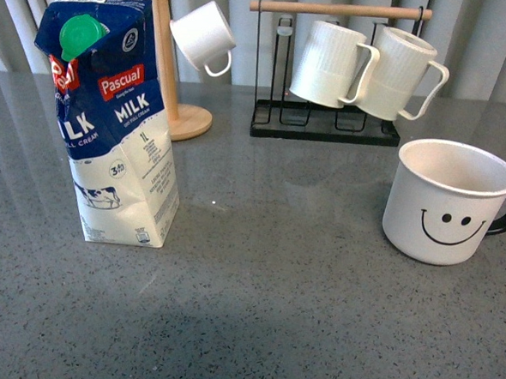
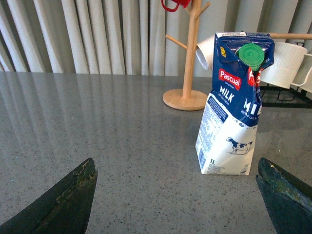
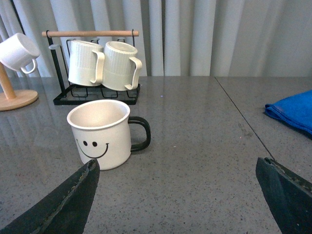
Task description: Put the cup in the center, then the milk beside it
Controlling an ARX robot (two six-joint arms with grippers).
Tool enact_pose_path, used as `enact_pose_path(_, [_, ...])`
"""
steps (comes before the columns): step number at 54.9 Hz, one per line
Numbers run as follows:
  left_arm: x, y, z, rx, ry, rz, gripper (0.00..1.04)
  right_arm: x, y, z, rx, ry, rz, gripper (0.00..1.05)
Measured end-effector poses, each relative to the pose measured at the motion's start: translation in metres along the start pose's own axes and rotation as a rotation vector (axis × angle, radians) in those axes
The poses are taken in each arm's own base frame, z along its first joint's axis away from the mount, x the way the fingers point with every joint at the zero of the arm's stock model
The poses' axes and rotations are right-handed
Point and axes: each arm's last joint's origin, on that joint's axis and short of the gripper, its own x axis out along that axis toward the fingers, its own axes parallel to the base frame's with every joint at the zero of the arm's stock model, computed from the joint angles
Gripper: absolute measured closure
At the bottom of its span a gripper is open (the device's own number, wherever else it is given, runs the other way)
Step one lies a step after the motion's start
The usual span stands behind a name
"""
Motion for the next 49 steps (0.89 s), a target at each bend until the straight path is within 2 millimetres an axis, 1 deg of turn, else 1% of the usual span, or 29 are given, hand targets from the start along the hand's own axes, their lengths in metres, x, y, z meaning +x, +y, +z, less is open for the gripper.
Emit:
enact_pose_path(30, [0.0,0.0,0.0,0.0,0.0,0.0,0.07,0.0,0.0,0.0,0.0,0.0,0.0,0.07])
enact_pose_path(31, [0.0,0.0,0.0,0.0,0.0,0.0,0.07,0.0,0.0,-0.001,0.007,0.008,-0.007,0.07])
enact_pose_path(32, [0.0,0.0,0.0,0.0,0.0,0.0,0.07,0.002,-0.001,-0.002,0.064,0.057,-0.07,0.07])
enact_pose_path(33, [0.0,0.0,0.0,0.0,0.0,0.0,0.07,0.006,-0.004,0.003,0.122,0.069,-0.094,0.07])
enact_pose_path(34, [0.0,0.0,0.0,0.0,0.0,0.0,0.07,0.012,-0.009,0.021,0.14,0.019,-0.107,0.07])
enact_pose_path(35, [0.0,0.0,0.0,0.0,0.0,0.0,0.07,0.02,-0.013,0.047,0.151,-0.041,-0.086,0.07])
enact_pose_path(36, [0.0,0.0,0.0,0.0,0.0,0.0,0.07,0.033,-0.016,0.071,0.145,-0.081,-0.054,0.07])
enact_pose_path(37, [0.0,0.0,0.0,0.0,0.0,0.0,0.07,0.05,-0.017,0.09,0.131,-0.095,-0.002,0.07])
enact_pose_path(38, [0.0,0.0,0.0,0.0,0.0,0.0,0.07,0.068,-0.016,0.105,0.113,-0.08,0.045,0.07])
enact_pose_path(39, [0.0,0.0,0.0,0.0,0.0,0.0,0.07,0.091,-0.015,0.117,0.084,-0.046,0.092,0.07])
enact_pose_path(40, [0.0,0.0,0.0,0.0,0.0,0.0,0.07,0.115,-0.011,0.126,0.058,0.013,0.164,0.07])
enact_pose_path(41, [0.0,0.0,0.0,0.0,0.0,0.0,0.07,0.137,-0.007,0.128,0.048,0.104,0.23,0.07])
enact_pose_path(42, [0.0,0.0,0.0,0.0,0.0,0.0,0.07,0.163,-0.004,0.126,0.029,0.199,0.271,0.07])
enact_pose_path(43, [0.0,0.0,0.0,0.0,0.0,0.0,0.07,0.185,-0.001,0.119,0.008,0.296,0.315,0.07])
enact_pose_path(44, [0.0,0.0,0.0,0.0,0.0,0.0,0.07,0.202,0.001,0.111,-0.01,0.371,0.337,0.07])
enact_pose_path(46, [0.0,0.0,0.0,0.0,0.0,0.0,0.07,0.229,0.001,0.098,-0.03,0.497,0.409,0.07])
enact_pose_path(48, [0.0,0.0,0.0,0.0,0.0,0.0,0.07,0.244,0.004,0.088,-0.059,0.574,0.465,0.07])
enact_pose_path(49, [0.0,0.0,0.0,0.0,0.0,0.0,0.07,0.25,0.006,0.08,-0.07,0.627,0.496,0.07])
